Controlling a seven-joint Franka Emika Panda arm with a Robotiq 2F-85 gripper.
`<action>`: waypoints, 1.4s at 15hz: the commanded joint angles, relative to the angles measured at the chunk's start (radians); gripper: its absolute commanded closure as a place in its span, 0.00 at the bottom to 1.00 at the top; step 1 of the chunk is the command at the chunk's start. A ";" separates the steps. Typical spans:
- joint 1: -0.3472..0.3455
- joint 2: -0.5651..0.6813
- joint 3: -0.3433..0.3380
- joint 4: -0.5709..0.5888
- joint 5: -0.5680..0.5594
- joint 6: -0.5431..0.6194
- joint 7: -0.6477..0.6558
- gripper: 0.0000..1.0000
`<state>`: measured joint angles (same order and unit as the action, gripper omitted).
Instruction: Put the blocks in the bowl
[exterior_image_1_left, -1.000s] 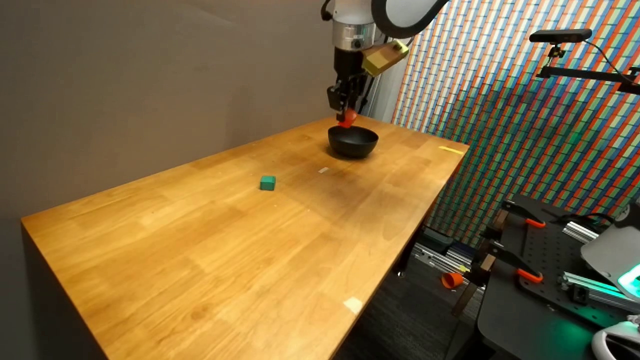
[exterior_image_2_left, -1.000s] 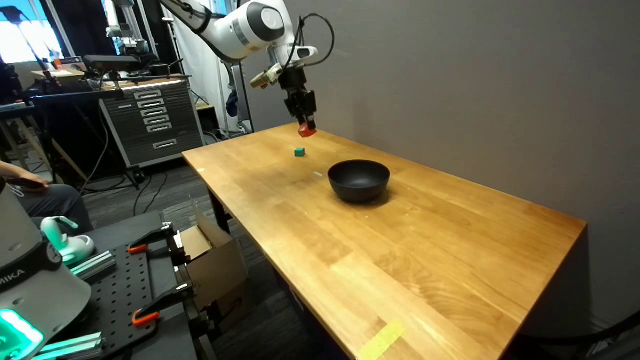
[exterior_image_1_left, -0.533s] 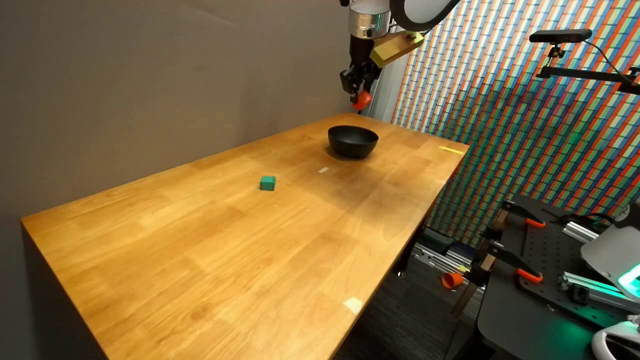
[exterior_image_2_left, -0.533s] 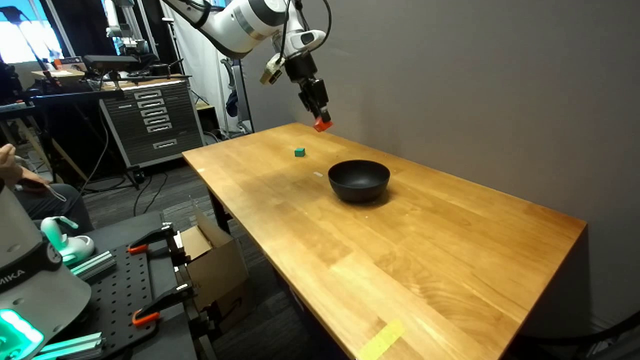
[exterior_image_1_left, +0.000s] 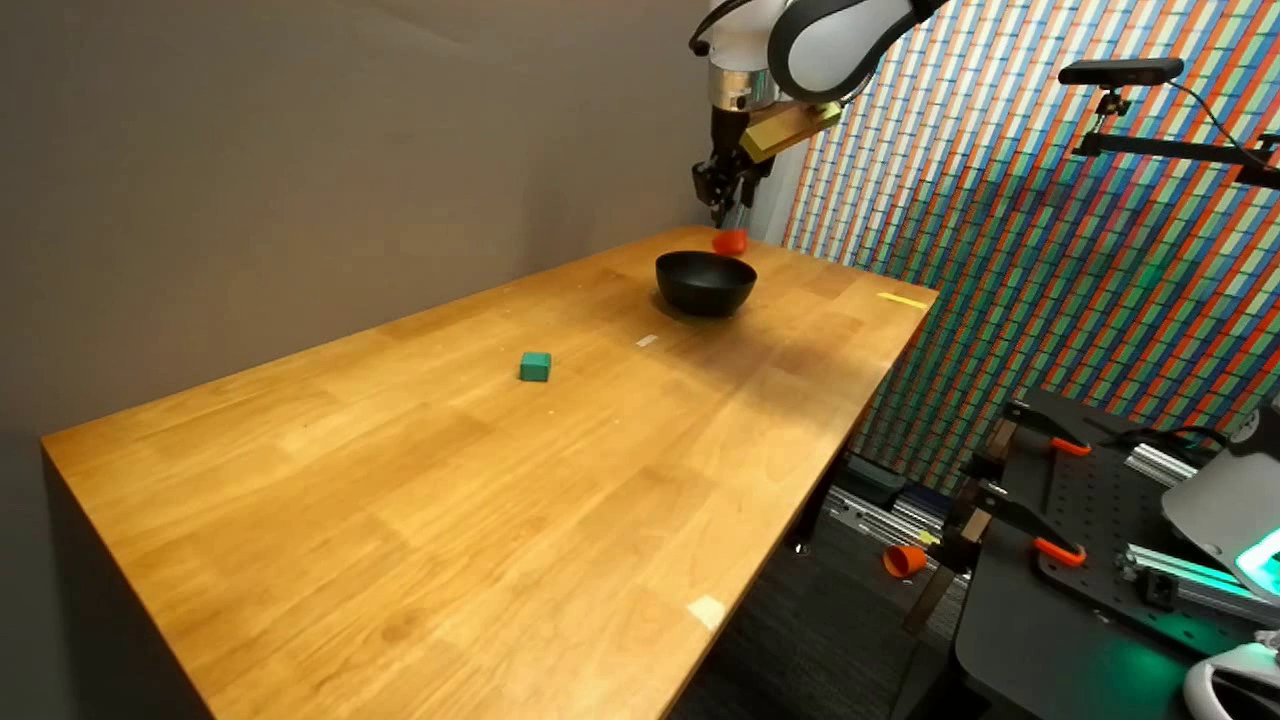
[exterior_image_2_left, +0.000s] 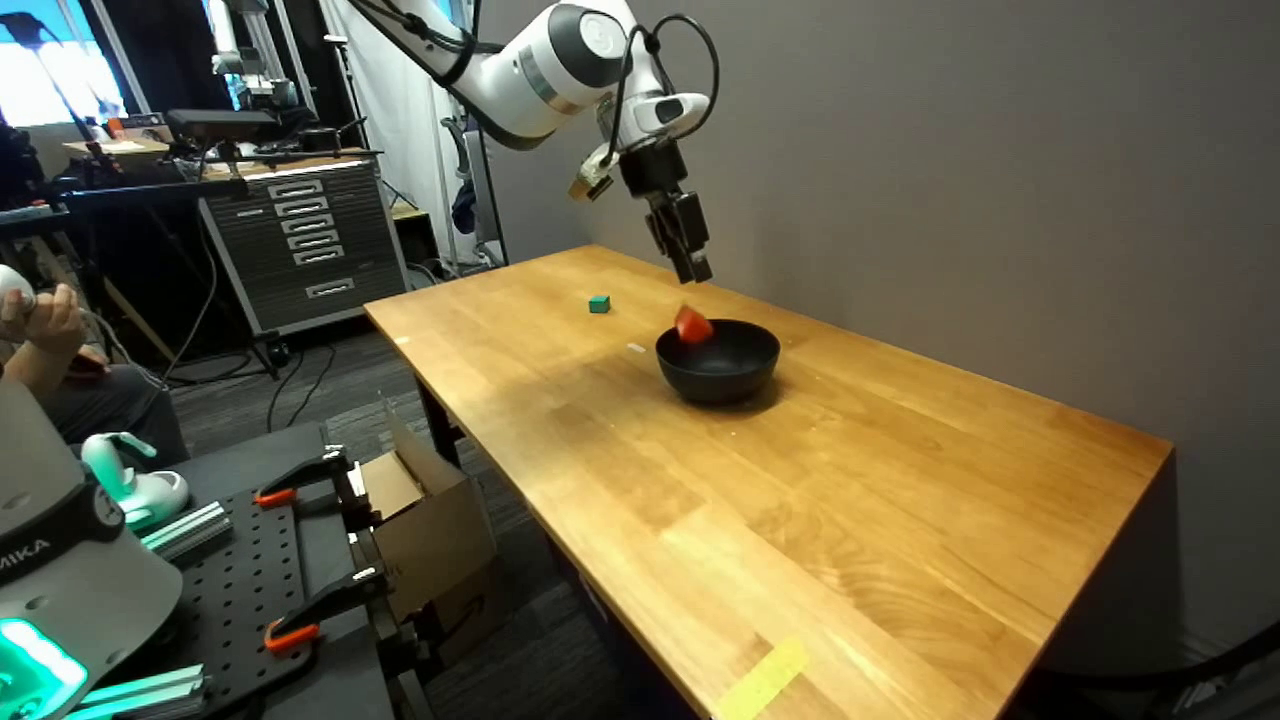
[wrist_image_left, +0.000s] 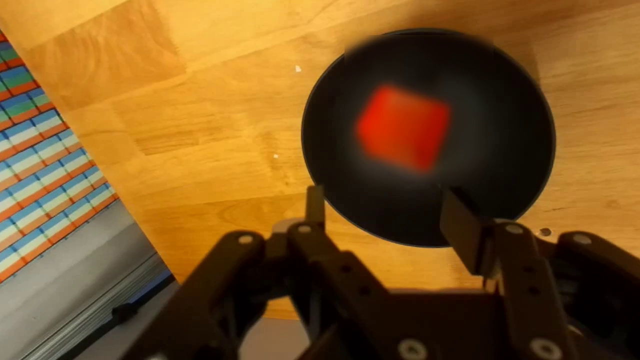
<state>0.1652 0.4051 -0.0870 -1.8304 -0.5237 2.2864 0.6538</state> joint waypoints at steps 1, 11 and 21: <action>-0.021 0.050 0.023 0.061 0.084 0.035 -0.071 0.05; -0.012 0.301 0.251 0.369 0.574 0.001 -0.471 0.00; 0.096 0.565 0.245 0.670 0.542 -0.136 -0.590 0.00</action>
<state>0.2267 0.8814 0.1695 -1.2968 0.0495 2.2315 0.1337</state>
